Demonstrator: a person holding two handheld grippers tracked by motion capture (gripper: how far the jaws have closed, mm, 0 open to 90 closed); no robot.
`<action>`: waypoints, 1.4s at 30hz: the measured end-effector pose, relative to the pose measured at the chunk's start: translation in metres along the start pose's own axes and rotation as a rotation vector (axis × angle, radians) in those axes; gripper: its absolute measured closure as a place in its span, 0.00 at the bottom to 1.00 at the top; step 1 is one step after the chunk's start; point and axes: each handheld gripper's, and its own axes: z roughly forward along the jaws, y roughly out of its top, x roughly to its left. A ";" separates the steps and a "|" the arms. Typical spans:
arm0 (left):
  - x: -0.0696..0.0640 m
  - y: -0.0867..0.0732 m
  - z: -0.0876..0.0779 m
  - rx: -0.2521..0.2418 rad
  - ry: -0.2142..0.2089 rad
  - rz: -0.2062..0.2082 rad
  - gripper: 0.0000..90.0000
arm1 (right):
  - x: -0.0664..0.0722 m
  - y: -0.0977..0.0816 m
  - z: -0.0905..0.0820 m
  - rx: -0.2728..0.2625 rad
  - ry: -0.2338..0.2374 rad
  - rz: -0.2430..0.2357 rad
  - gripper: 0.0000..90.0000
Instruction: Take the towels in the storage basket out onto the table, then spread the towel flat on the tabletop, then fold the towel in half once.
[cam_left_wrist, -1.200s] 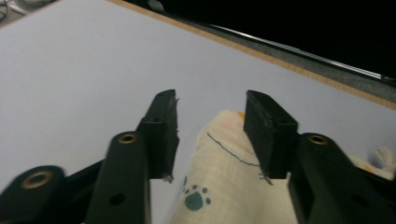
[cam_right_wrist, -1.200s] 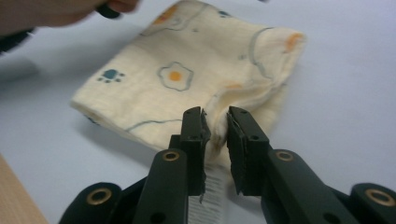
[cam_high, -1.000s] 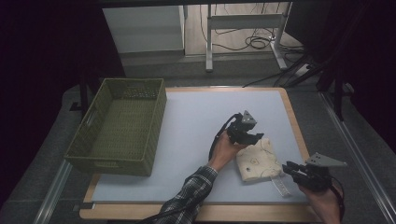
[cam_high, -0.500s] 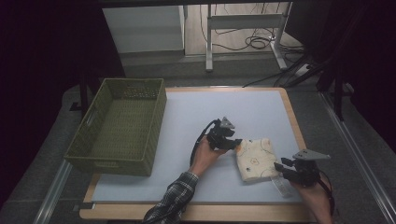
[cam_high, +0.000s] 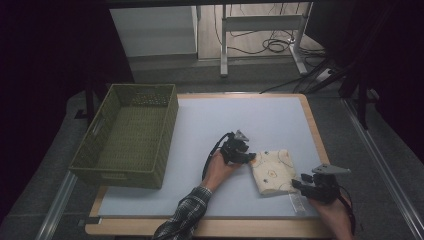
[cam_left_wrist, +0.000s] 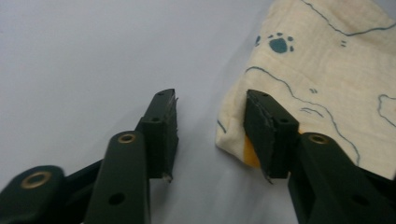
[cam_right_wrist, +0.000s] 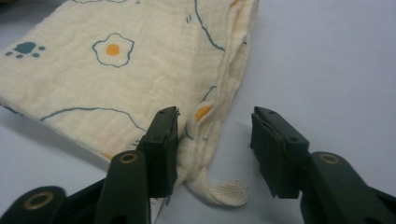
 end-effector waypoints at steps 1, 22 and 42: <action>0.000 0.000 0.000 0.003 -0.008 -0.002 0.66 | 0.000 0.000 0.000 0.001 0.003 0.003 0.62; -0.009 0.011 -0.019 -0.070 -0.017 0.053 0.96 | -0.002 0.010 -0.011 -0.054 0.157 0.079 0.95; 0.000 0.013 -0.060 -0.095 0.038 0.065 0.96 | 0.023 0.036 -0.011 -0.101 0.209 0.007 0.94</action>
